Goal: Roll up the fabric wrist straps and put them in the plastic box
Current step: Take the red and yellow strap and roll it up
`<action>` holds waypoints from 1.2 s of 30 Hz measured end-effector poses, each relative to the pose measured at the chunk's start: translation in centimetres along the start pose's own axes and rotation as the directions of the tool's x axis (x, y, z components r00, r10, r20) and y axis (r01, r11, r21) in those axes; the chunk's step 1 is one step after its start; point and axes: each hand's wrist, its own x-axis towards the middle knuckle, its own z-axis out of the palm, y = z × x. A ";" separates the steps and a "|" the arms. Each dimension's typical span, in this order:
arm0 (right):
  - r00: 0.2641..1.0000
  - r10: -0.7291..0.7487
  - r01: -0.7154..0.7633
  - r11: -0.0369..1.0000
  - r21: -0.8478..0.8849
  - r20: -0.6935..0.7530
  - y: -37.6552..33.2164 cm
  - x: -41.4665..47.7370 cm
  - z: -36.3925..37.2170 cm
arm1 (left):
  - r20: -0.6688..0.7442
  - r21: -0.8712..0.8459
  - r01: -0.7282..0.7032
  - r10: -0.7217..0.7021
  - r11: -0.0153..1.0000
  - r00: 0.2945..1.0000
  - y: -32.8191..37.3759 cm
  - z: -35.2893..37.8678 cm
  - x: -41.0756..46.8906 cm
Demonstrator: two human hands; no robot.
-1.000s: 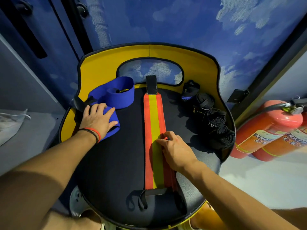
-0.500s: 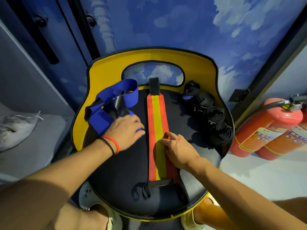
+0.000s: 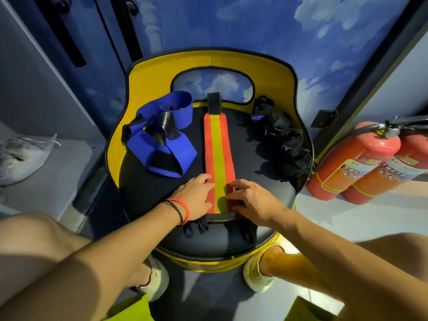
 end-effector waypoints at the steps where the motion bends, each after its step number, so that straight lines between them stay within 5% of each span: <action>1: 0.999 -0.033 0.033 0.999 -0.005 0.004 -0.1 -0.4 -0.1 | -0.008 0.000 0.012 -0.012 1.000 1.000 0.3 0.1 -0.1; 7: 0.987 -0.088 0.087 0.996 0.009 0.134 -0.9 -2.6 0.2 | -0.020 -0.075 0.069 -0.071 0.995 0.997 1.0 -0.1 -0.5; 12: 0.997 -0.073 0.074 0.997 0.035 -0.041 -1.1 -2.8 1.9 | -0.069 -0.128 0.055 -0.065 0.990 0.996 1.6 0.4 -1.0; 16: 0.997 0.042 -0.032 0.990 0.137 -0.066 -1.0 -2.6 2.2 | -0.112 -0.411 -0.007 -0.042 0.912 0.993 1.7 0.6 -3.2; 21: 0.953 0.233 -0.162 0.932 0.325 -0.193 -0.8 -2.8 2.4 | -0.205 -0.482 0.010 -0.124 0.876 0.971 1.1 1.6 -4.3; 28: 0.940 0.248 -0.180 0.944 0.278 -0.235 -1.4 -3.8 3.3 | -0.227 -0.642 0.089 -0.299 0.762 0.927 1.4 3.1 -3.0; 36: 0.940 0.269 -0.230 0.954 0.194 -0.210 -1.5 -5.7 4.3 | -0.165 -0.861 0.080 -0.424 0.502 0.890 1.1 3.7 -2.8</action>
